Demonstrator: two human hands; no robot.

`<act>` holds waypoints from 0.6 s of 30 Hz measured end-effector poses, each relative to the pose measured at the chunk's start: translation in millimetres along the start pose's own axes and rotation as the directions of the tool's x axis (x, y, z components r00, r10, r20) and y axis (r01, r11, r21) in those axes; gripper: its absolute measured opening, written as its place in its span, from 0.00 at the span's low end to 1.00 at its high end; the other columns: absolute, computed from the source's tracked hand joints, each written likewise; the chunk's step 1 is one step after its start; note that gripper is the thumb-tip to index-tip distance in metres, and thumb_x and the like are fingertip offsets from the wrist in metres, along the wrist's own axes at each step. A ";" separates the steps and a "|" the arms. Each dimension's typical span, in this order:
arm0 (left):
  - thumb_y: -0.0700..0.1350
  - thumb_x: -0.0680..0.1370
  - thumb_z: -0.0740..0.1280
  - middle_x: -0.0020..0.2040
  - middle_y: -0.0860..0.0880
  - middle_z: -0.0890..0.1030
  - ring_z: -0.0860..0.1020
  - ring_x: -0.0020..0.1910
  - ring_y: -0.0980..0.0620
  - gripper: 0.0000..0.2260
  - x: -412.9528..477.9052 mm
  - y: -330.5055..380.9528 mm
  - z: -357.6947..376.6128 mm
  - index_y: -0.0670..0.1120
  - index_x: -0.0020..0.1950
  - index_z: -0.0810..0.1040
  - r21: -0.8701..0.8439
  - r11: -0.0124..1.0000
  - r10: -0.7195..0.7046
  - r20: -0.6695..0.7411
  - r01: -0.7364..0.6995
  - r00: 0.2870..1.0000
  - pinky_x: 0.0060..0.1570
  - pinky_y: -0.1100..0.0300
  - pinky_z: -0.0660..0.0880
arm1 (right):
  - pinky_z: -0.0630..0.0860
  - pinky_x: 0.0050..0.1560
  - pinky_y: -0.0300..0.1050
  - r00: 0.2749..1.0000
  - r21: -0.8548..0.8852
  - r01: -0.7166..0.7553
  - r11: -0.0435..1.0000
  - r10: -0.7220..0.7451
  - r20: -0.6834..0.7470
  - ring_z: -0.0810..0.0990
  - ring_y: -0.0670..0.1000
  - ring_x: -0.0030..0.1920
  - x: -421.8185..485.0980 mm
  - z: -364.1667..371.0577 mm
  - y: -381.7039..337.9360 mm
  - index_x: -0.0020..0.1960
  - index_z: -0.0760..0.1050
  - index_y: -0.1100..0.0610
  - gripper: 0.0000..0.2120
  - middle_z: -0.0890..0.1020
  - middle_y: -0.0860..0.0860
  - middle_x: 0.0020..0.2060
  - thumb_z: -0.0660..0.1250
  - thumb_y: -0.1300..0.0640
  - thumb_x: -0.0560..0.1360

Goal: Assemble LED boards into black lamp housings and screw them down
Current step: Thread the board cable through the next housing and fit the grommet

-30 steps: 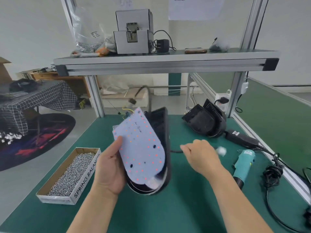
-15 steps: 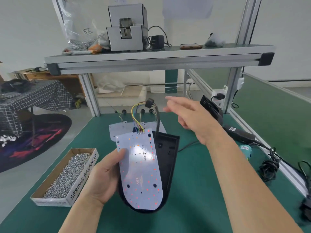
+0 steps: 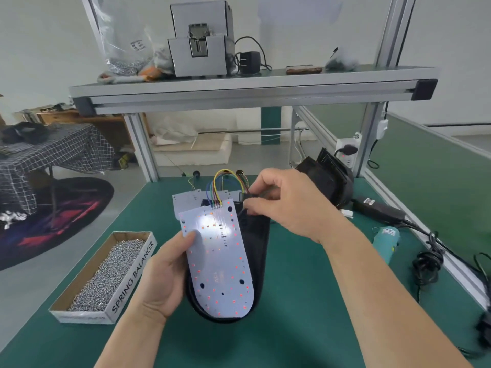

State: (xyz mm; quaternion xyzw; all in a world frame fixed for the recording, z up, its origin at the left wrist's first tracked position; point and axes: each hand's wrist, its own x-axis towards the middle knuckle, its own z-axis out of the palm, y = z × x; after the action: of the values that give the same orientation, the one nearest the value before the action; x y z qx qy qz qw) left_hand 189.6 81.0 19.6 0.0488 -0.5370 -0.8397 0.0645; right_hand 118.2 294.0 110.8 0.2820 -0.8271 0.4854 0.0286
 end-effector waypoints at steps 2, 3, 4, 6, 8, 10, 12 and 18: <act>0.47 0.75 0.63 0.58 0.43 0.85 0.84 0.55 0.48 0.15 1.7 -1.7 1.3 0.46 0.54 0.88 -0.025 1.000 -0.002 -0.020 0.002 1.000 0.55 0.49 0.76 | 0.79 0.47 0.39 1.000 -0.036 0.002 0.999 -0.002 -0.007 0.85 0.47 0.40 -2.9 5.8 4.3 0.44 0.82 0.56 0.04 0.87 0.48 0.37 0.77 0.58 0.73; 0.47 0.75 0.63 0.59 0.43 0.84 0.84 0.55 0.48 0.16 2.0 -2.6 2.2 0.46 0.54 0.88 -0.033 0.999 -0.002 -0.022 0.001 1.000 0.57 0.49 0.75 | 0.78 0.48 0.40 1.000 -0.057 0.008 0.998 -0.008 0.002 0.84 0.48 0.41 -4.0 8.1 7.0 0.45 0.83 0.57 0.04 0.87 0.48 0.38 0.77 0.58 0.73; 0.47 0.75 0.63 0.59 0.43 0.84 0.84 0.56 0.48 0.16 1.9 -3.8 3.1 0.46 0.54 0.88 -0.037 0.999 -0.001 -0.019 0.000 1.000 0.57 0.50 0.74 | 0.78 0.48 0.41 1.000 -0.080 0.022 0.997 -0.021 0.014 0.84 0.48 0.41 -4.8 10.0 9.6 0.45 0.84 0.58 0.04 0.87 0.48 0.39 0.77 0.58 0.73; 0.47 0.74 0.63 0.58 0.44 0.85 0.84 0.55 0.49 0.16 0.8 -6.7 4.6 0.47 0.53 0.88 -0.043 0.999 -0.002 -0.007 0.002 1.000 0.55 0.52 0.75 | 0.77 0.49 0.42 0.997 -0.125 0.066 0.990 -0.062 0.035 0.82 0.47 0.42 -4.9 12.8 14.6 0.47 0.86 0.59 0.04 0.86 0.48 0.41 0.76 0.59 0.74; 0.48 0.75 0.63 0.58 0.44 0.85 0.84 0.55 0.50 0.15 -1.1 -8.9 6.0 0.47 0.54 0.87 -0.036 0.999 0.003 0.020 -0.003 1.000 0.51 0.55 0.80 | 0.75 0.52 0.47 0.989 -0.227 0.145 0.963 -0.133 0.066 0.79 0.49 0.45 -4.1 16.9 18.7 0.48 0.87 0.57 0.04 0.86 0.48 0.44 0.74 0.59 0.76; 0.50 0.74 0.66 0.58 0.44 0.85 0.84 0.56 0.49 0.16 -3.0 -10.1 7.5 0.46 0.56 0.87 -0.025 1.000 0.011 0.066 -0.009 0.998 0.49 0.58 0.81 | 0.71 0.52 0.52 0.968 -0.387 0.250 0.888 -0.239 0.077 0.71 0.52 0.46 -5.1 23.4 21.9 0.45 0.86 0.55 0.04 0.85 0.48 0.44 0.73 0.58 0.76; 0.52 0.72 0.68 0.58 0.43 0.85 0.84 0.57 0.48 0.18 -4.5 -9.5 9.6 0.45 0.57 0.86 0.002 1.000 0.020 0.110 -0.020 0.994 0.50 0.59 0.81 | 0.70 0.52 0.56 0.946 -0.483 0.301 0.822 -0.323 0.041 0.69 0.55 0.48 -7.6 29.2 25.0 0.39 0.85 0.55 0.06 0.81 0.50 0.46 0.71 0.59 0.74; 0.50 0.75 0.69 0.58 0.41 0.85 0.84 0.56 0.46 0.16 -6.3 -5.9 10.0 0.43 0.59 0.85 0.106 0.988 0.092 0.186 -0.113 0.978 0.51 0.58 0.80 | 0.72 0.44 0.50 0.965 -0.325 0.253 0.911 -0.260 0.021 0.70 0.47 0.43 -10.3 30.6 29.1 0.37 0.64 0.44 0.19 0.74 0.43 0.55 0.72 0.61 0.73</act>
State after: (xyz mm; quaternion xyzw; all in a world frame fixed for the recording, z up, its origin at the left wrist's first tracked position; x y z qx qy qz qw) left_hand 194.0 93.4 18.5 -0.0517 -0.5904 -0.8035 0.0559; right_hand 119.4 284.2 68.6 0.3738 -0.8511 0.3379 0.1475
